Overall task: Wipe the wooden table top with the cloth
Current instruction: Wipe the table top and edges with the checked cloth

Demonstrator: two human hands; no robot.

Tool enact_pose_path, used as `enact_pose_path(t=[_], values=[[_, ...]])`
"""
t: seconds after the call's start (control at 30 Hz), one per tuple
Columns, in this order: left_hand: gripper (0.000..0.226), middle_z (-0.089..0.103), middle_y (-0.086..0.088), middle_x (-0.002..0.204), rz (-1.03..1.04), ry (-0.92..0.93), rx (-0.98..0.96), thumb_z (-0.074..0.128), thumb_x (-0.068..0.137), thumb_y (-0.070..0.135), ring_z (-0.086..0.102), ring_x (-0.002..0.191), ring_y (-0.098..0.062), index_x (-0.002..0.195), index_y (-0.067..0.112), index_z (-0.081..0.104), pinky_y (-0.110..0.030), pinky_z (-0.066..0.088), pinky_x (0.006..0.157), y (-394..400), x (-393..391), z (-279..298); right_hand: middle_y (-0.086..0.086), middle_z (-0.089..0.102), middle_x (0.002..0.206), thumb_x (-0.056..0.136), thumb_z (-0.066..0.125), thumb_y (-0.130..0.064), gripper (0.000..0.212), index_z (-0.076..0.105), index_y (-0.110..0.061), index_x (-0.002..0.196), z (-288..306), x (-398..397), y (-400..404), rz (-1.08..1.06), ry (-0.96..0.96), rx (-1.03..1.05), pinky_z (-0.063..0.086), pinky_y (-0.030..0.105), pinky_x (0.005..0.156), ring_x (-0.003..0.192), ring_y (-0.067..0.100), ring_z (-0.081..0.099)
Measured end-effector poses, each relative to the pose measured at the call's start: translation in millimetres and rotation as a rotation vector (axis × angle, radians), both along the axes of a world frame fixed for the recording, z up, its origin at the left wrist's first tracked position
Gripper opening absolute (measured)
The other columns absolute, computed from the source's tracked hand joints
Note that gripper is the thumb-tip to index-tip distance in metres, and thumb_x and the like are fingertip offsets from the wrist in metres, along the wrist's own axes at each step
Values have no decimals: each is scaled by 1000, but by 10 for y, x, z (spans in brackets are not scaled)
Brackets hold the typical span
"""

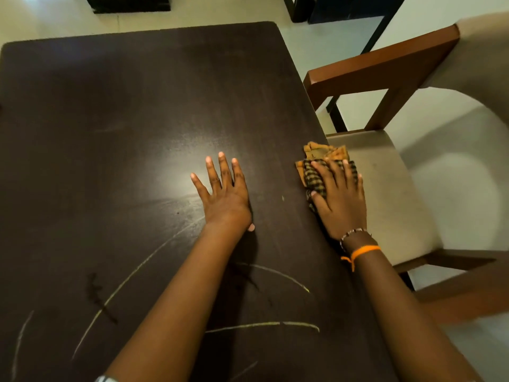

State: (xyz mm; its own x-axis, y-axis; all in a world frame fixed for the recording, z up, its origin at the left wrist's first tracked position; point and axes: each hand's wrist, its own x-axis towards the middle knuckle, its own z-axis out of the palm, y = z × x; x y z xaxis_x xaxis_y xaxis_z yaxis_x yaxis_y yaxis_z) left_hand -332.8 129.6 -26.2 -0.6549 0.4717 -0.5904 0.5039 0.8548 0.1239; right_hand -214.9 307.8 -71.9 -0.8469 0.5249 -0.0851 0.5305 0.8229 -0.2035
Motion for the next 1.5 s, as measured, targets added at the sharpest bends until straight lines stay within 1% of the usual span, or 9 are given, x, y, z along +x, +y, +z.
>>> enact_pose_path(t=[0.17, 0.27, 0.4, 0.6, 0.87, 1.0, 1.13, 1.27, 1.5], values=[[108, -35, -17, 149, -8, 35, 102, 64, 83, 18, -35, 134, -39, 144, 7, -24, -62, -20, 103, 12, 72, -8, 5, 20, 155, 92, 45, -35, 57, 24, -29, 145, -13, -530, 26, -94, 11, -20, -1, 52, 116, 145, 30, 5], [123, -35, -15, 150, -33, 111, 127, 71, 75, 41, -34, 136, -37, 143, 5, -25, -60, -22, 101, -168, 84, 17, 5, 20, 155, 91, 46, -34, 58, 25, -28, 145, 38, -718, -277, -76, 4, -14, 0, 54, 115, 144, 32, 6], [143, -37, -16, 148, 84, 13, 52, 73, 60, 62, -35, 135, -38, 140, 3, -30, -63, -18, 104, -728, 7, 144, 5, 17, 156, 89, 47, -37, 62, 23, -28, 145, 28, -878, -1232, 214, 7, -36, 0, 54, 114, 144, 33, 5], [139, -37, -18, 148, 92, 12, -95, 80, 64, 39, -34, 135, -38, 139, 1, -31, -64, -16, 104, -1142, 13, 175, -6, 13, 158, 90, 44, -44, 61, 19, -37, 145, 21, -828, -1742, 509, -17, -49, -6, 58, 112, 146, 26, -1], [107, -36, -18, 148, -8, -1, -15, 59, 84, 8, -35, 135, -38, 138, 2, -33, -61, -20, 104, -1042, 95, 148, 1, 16, 156, 93, 40, -39, 56, 22, -32, 145, 40, -300, -148, -120, -3, -51, -2, 66, 110, 145, 30, 2], [100, -35, -17, 149, 15, 36, 70, 53, 86, 5, -34, 135, -37, 138, 3, -32, -60, -21, 104, -1099, 126, 59, 3, 14, 157, 93, 43, -33, 57, 20, -29, 146, 38, -352, -280, -238, -18, -59, -4, 61, 113, 145, 31, -2], [113, -34, -16, 150, 77, 64, 165, 65, 82, 15, -32, 137, -35, 139, 3, -32, -58, -22, 103, -1228, 119, 2, 3, 14, 157, 92, 45, -34, 59, 21, -29, 146, 58, -537, -1015, -45, -1, -27, -2, 60, 113, 145, 32, -1], [134, -31, -11, 152, 236, 64, 189, 75, 66, 48, -30, 139, -33, 142, 5, -27, -59, -18, 107, -1781, -98, 49, 2, 8, 158, 91, 45, -35, 63, 17, -30, 147, 69, -883, -2346, 201, 16, -80, -8, 58, 112, 145, 31, -5], [129, -28, -13, 153, 366, 77, -2, 74, 70, 44, -30, 138, -35, 143, 4, -24, -60, -15, 108, -2730, -338, 120, 0, 25, 154, 85, 44, -44, 60, 30, -31, 143, 43, -1102, -3129, 548, 54, -64, -16, 54, 109, 145, 29, 6]])
